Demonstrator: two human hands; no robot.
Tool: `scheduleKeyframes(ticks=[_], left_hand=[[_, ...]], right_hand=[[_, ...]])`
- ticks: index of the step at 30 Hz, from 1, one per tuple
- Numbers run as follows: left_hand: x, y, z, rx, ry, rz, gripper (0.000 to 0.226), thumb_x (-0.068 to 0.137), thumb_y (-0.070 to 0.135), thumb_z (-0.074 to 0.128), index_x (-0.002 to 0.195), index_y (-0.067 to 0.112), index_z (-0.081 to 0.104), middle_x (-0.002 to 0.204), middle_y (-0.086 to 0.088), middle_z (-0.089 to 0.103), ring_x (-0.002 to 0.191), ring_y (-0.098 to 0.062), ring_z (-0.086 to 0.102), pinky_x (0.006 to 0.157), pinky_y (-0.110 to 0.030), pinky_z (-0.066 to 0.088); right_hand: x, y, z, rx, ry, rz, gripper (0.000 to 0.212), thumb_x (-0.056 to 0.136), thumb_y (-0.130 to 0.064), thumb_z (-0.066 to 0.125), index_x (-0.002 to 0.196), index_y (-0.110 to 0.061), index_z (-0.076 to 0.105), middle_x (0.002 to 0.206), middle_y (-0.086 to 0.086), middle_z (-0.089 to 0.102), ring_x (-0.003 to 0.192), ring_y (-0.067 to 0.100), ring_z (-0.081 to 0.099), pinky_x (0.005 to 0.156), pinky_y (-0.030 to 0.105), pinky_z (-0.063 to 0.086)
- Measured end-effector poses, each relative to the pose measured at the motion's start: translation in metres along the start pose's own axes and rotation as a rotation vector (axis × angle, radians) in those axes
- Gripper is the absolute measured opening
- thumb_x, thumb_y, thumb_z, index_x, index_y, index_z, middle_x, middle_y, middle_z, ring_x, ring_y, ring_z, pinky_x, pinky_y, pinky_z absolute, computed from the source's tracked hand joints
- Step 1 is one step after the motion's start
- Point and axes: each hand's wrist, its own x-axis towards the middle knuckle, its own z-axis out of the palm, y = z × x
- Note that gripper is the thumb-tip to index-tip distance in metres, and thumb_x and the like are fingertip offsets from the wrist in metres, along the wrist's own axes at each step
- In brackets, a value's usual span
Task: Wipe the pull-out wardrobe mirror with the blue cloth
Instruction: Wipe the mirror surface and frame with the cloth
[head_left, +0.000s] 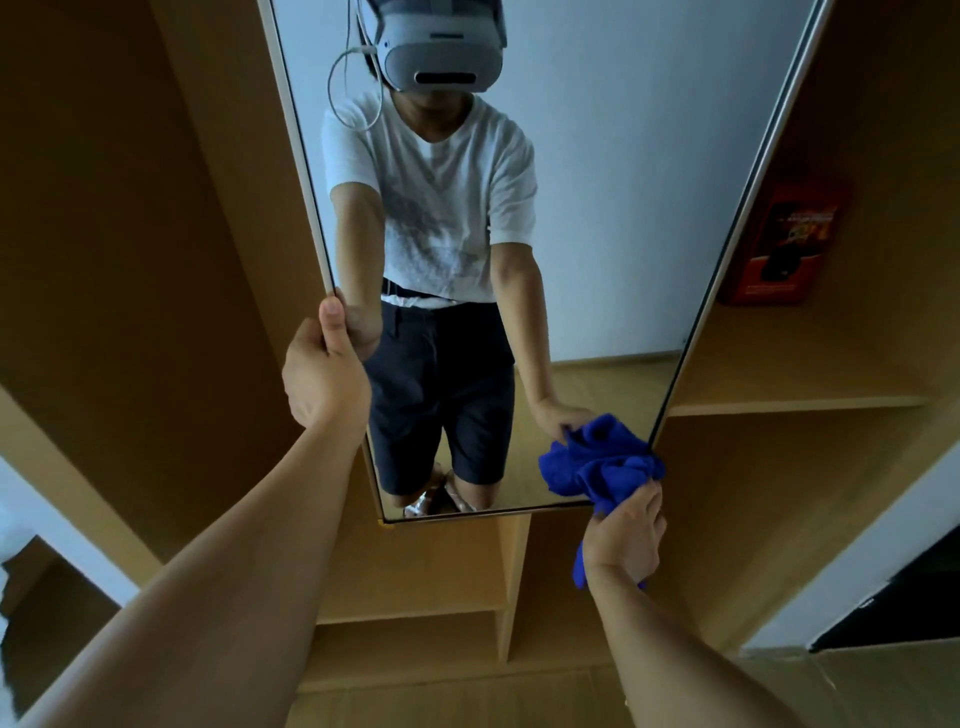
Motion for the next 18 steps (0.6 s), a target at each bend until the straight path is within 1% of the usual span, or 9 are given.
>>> scheduleKeyframes(ticks=[2,4,6,10,13,16,18], left_hand=[[0.001,-0.001,-0.001,0.004,-0.002,0.011,0.044,0.087,0.07,0.025,0.087,0.035,0.051,0.078,0.013,0.055,0.073,-0.011,0.053,0.055,-0.023,0.033],[0.001,-0.002,-0.001,0.004,-0.005,0.025,0.044,0.088,0.07,0.025,0.087,0.035,0.051,0.077,0.014,0.054,0.072,-0.01,0.052,0.055,-0.022,0.033],[0.0,-0.001,-0.001,-0.008,-0.008,0.031,0.044,0.088,0.07,0.025,0.087,0.035,0.052,0.074,0.017,0.053,0.07,-0.006,0.051,0.054,-0.022,0.033],[-0.001,-0.001,-0.002,-0.032,-0.028,0.025,0.039,0.088,0.069,0.027,0.074,0.039,0.048,0.071,0.018,0.052,0.067,0.001,0.049,0.055,-0.022,0.034],[0.0,-0.001,-0.003,-0.037,-0.046,0.031,0.041,0.088,0.069,0.027,0.078,0.036,0.05,0.072,0.016,0.054,0.069,0.001,0.051,0.055,-0.022,0.035],[0.002,-0.001,-0.003,-0.042,-0.058,0.019,0.041,0.087,0.069,0.028,0.077,0.037,0.051,0.072,0.016,0.057,0.069,0.0,0.053,0.054,-0.022,0.035],[0.002,-0.001,-0.004,-0.043,-0.07,0.015,0.04,0.087,0.07,0.029,0.073,0.038,0.05,0.072,0.015,0.058,0.069,0.0,0.054,0.055,-0.022,0.037]], right_hand=[[-0.004,0.005,0.006,0.029,-0.067,0.096,0.062,0.078,-0.006,0.068,0.132,-0.007,0.037,0.131,0.011,0.05,0.104,0.032,0.054,0.068,0.043,0.05],[-0.005,0.007,0.009,0.069,-0.12,0.169,0.06,0.08,-0.004,0.064,0.134,-0.006,0.036,0.125,0.013,0.054,0.1,0.032,0.056,0.073,0.045,0.051],[-0.005,0.006,0.011,0.1,-0.138,0.206,0.059,0.081,-0.003,0.063,0.133,-0.006,0.037,0.12,0.013,0.056,0.096,0.031,0.058,0.076,0.047,0.052],[-0.009,-0.003,0.013,0.159,-0.151,0.27,0.047,0.082,-0.004,0.063,0.123,-0.009,0.041,0.106,0.011,0.06,0.088,0.03,0.06,0.075,0.048,0.054],[-0.023,-0.012,0.021,0.158,-0.185,0.289,0.045,0.082,-0.006,0.062,0.122,-0.01,0.042,0.103,0.01,0.06,0.088,0.029,0.06,0.075,0.047,0.054],[-0.043,-0.023,0.033,0.158,-0.224,0.259,0.046,0.083,-0.011,0.063,0.124,-0.012,0.042,0.105,0.007,0.061,0.09,0.028,0.061,0.074,0.046,0.055],[-0.053,-0.031,0.039,0.159,-0.25,0.232,0.045,0.084,-0.016,0.063,0.123,-0.013,0.042,0.105,0.006,0.062,0.087,0.027,0.061,0.071,0.042,0.055]])
